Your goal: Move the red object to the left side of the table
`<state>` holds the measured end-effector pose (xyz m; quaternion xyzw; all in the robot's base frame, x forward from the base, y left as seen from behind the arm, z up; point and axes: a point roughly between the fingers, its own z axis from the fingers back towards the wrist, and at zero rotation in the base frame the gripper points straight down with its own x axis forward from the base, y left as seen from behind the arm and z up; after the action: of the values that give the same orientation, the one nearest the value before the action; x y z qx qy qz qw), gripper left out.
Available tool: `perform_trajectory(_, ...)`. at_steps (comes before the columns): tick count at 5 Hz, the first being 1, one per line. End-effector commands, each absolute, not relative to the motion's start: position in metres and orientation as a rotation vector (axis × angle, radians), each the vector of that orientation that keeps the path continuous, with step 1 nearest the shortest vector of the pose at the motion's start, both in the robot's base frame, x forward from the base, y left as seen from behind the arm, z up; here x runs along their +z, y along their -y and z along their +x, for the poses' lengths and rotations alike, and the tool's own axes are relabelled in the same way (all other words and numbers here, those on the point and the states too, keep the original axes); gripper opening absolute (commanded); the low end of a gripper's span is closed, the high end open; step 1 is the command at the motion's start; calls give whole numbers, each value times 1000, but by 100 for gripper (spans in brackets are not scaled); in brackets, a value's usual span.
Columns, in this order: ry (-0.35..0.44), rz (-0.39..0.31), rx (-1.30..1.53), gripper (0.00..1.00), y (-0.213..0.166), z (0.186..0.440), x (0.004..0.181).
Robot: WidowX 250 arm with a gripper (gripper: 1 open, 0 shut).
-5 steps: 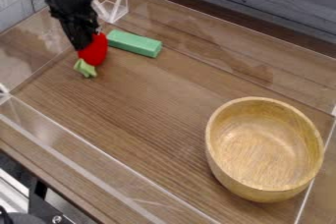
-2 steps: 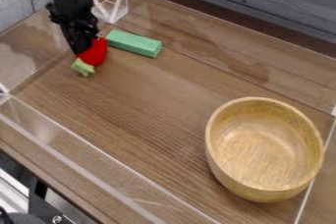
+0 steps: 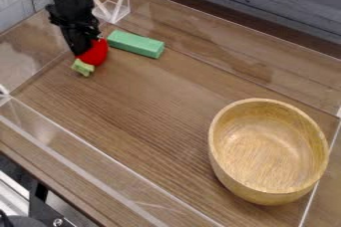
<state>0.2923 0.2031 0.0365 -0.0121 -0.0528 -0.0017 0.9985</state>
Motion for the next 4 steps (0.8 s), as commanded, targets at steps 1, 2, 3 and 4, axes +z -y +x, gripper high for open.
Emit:
perform_trajectory(1, 124, 0, -10, 0, -205, 300, 40)
perform_trajectory(2, 114, 1, -6, 0, -205, 301, 35)
perform_trajectory(3, 105, 2, -3, 0, -205, 302, 30)
perform_trajectory(4, 100, 1, 0, 0, -203, 303, 29)
